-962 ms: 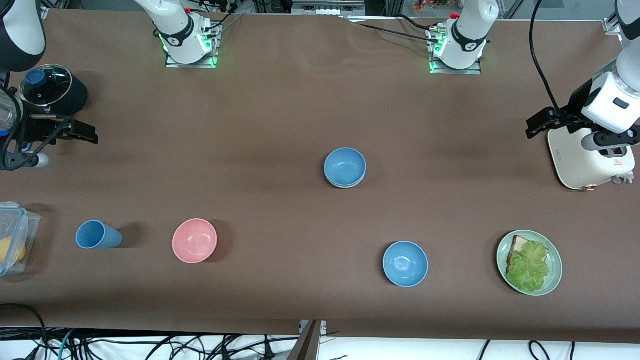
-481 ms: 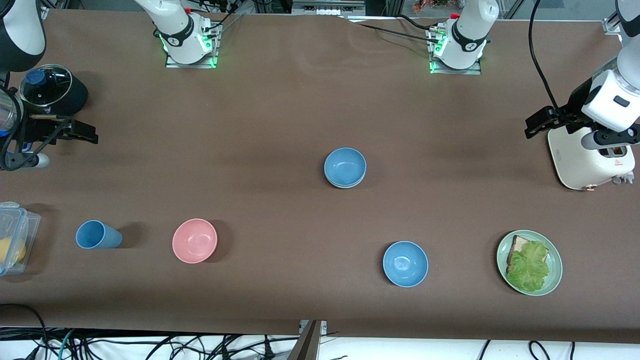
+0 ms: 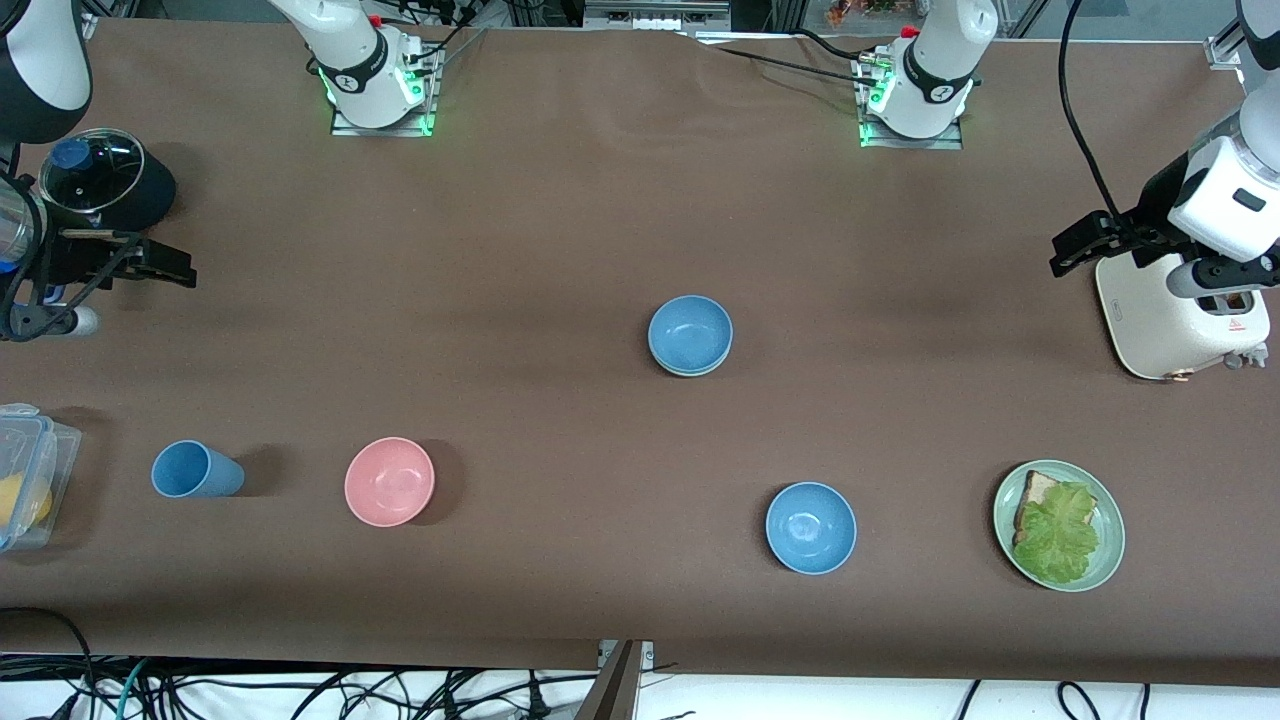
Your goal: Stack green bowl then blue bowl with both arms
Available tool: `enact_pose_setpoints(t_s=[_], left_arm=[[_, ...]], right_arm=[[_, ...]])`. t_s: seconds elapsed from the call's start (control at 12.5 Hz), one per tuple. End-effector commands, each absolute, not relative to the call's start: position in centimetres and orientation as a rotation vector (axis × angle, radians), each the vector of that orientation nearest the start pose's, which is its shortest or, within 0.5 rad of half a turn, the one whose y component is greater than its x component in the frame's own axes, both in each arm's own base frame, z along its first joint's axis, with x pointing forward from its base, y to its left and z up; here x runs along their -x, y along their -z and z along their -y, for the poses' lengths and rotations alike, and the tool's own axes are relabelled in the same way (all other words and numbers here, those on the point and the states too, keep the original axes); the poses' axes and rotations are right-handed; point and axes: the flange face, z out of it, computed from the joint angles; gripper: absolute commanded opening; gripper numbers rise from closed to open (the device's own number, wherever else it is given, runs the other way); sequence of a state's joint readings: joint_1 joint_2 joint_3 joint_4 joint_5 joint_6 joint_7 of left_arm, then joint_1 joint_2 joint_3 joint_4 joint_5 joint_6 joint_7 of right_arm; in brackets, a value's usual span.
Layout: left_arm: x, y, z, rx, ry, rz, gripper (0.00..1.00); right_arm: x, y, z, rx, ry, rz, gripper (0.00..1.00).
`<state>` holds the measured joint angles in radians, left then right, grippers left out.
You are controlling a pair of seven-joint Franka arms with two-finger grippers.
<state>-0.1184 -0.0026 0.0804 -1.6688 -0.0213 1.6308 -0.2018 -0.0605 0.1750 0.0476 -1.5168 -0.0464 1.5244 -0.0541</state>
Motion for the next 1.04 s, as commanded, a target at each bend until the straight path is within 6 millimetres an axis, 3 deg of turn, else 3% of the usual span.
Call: enact_pose_setpoints(t_s=[0.0, 0.96], left_arm=[[-56.07, -58.93, 2.11, 3.175, -0.074, 0.254, 1.00], [-56.07, -59.21, 2.65, 3.178, -0.067, 0.244, 1.00]], right_arm=[[-59.46, -54.91, 1.39, 3.153, -0.248, 0.053, 1.00], [-60.11, -55.33, 1.62, 3.153, -0.236, 0.054, 1.00]])
